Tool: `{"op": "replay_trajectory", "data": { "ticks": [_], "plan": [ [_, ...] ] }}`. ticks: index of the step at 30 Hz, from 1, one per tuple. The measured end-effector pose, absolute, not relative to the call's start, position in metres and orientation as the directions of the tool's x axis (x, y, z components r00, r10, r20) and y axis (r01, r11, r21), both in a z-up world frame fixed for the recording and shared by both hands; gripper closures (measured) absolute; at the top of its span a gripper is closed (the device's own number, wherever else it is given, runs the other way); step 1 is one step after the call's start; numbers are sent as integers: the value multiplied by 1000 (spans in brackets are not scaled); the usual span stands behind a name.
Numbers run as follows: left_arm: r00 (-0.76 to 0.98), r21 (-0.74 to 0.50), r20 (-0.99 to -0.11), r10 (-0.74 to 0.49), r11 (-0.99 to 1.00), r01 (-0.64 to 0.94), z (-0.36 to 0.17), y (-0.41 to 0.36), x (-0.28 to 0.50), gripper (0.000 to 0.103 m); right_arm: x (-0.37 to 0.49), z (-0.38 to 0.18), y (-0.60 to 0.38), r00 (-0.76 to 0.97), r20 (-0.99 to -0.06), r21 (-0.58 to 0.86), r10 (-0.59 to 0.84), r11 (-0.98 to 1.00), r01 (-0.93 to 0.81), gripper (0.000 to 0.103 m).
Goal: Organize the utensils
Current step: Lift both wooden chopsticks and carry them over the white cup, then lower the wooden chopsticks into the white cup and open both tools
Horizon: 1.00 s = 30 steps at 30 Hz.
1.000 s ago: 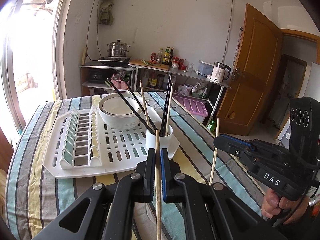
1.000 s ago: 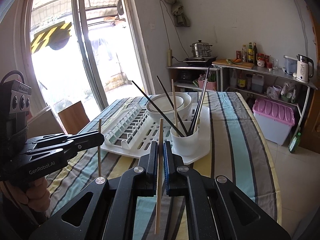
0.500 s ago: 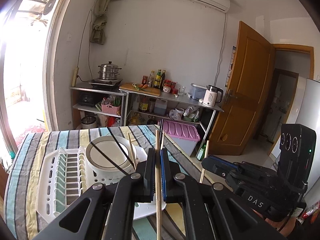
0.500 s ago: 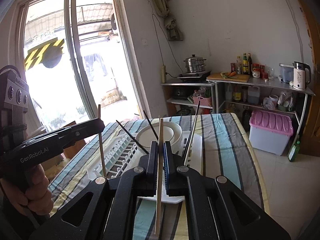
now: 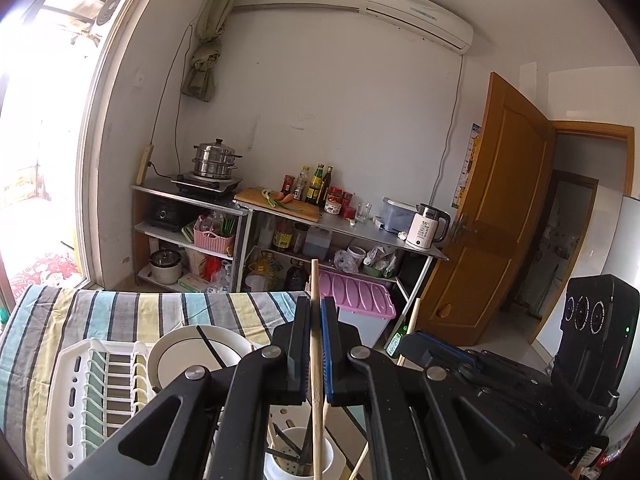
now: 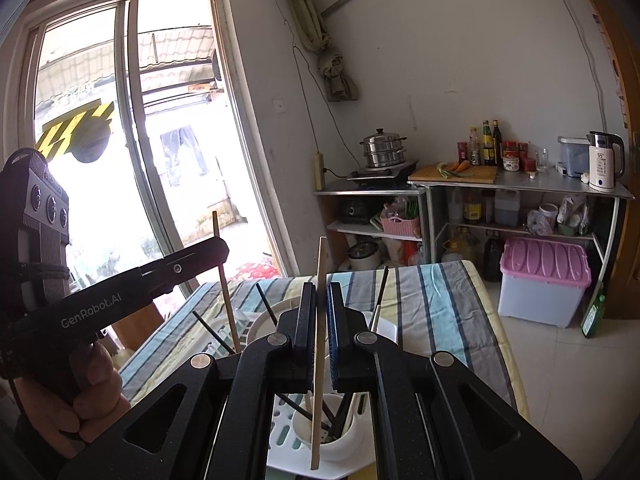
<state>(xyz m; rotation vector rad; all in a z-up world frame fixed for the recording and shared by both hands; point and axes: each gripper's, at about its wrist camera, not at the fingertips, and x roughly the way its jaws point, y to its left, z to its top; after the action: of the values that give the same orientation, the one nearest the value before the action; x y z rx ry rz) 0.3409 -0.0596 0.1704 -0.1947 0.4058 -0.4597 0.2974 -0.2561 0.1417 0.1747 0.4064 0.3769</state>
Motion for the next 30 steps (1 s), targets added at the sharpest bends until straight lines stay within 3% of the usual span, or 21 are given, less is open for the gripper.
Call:
{"op": "replay_trajectory", "data": {
  "ticks": [15, 30],
  "plan": [
    [816, -293, -332, -473, 874, 388, 131, -63, 375, 98, 336, 117, -249, 852, -362, 232, 378, 922, -311, 98],
    [783, -237, -460, -419, 908, 346, 78, -71, 367, 98, 324, 88, -249, 822, -435, 233, 367, 928, -290, 98]
  ]
}}
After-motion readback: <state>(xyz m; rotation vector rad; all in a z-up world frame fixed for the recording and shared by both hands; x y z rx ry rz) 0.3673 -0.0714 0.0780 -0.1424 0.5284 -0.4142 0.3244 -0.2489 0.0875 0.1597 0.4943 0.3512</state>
